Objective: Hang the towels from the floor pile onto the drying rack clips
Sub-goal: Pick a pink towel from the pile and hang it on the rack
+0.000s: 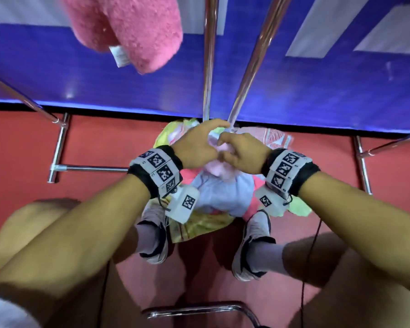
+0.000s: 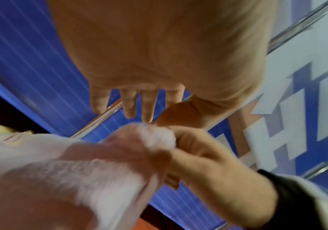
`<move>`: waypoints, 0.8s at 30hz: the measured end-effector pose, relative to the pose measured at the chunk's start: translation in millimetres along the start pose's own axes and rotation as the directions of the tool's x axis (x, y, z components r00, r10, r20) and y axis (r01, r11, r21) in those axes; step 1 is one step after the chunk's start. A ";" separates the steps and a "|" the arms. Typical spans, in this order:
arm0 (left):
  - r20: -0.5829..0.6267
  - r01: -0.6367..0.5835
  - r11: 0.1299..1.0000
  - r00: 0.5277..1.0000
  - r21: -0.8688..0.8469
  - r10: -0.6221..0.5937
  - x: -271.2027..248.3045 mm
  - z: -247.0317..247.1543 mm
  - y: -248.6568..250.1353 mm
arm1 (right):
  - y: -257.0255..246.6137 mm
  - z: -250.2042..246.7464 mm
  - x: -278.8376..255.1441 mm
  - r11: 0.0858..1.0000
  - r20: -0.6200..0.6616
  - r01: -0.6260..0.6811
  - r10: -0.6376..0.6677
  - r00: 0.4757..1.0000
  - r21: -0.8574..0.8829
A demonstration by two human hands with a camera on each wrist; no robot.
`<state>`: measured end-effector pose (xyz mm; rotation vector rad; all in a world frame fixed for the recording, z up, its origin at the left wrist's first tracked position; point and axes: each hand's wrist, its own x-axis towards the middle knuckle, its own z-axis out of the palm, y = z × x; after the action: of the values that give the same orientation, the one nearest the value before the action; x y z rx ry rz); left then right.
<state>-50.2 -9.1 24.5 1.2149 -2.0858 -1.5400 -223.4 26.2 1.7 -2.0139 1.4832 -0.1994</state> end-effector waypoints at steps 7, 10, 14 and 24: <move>-0.138 -0.111 0.993 0.984 0.049 0.117 -25.9 -5.1 44.6 | -47.9 -59.9 -61.4 0.984 -0.405 0.163 -0.119 0.907 0.076; -0.224 -0.204 0.979 0.955 -0.025 0.193 -43.8 -11.1 70.8 | -55.5 -64.8 -76.2 0.976 -0.516 0.173 -0.081 0.853 0.132; -0.320 -0.263 0.963 0.919 -0.057 0.231 -66.4 -7.5 95.3 | -69.3 -56.8 -82.8 0.981 -0.474 0.172 -0.109 0.874 0.091; -0.570 -0.330 0.918 0.807 -0.219 0.155 -115.2 -4.7 101.2 | -104.4 -77.3 -123.2 0.890 -0.455 0.172 0.044 0.889 0.423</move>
<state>-23.6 82.8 144.4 1.0535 -1.4932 -1.1654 -218.8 125.8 150.5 -1.6914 1.4574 -1.0158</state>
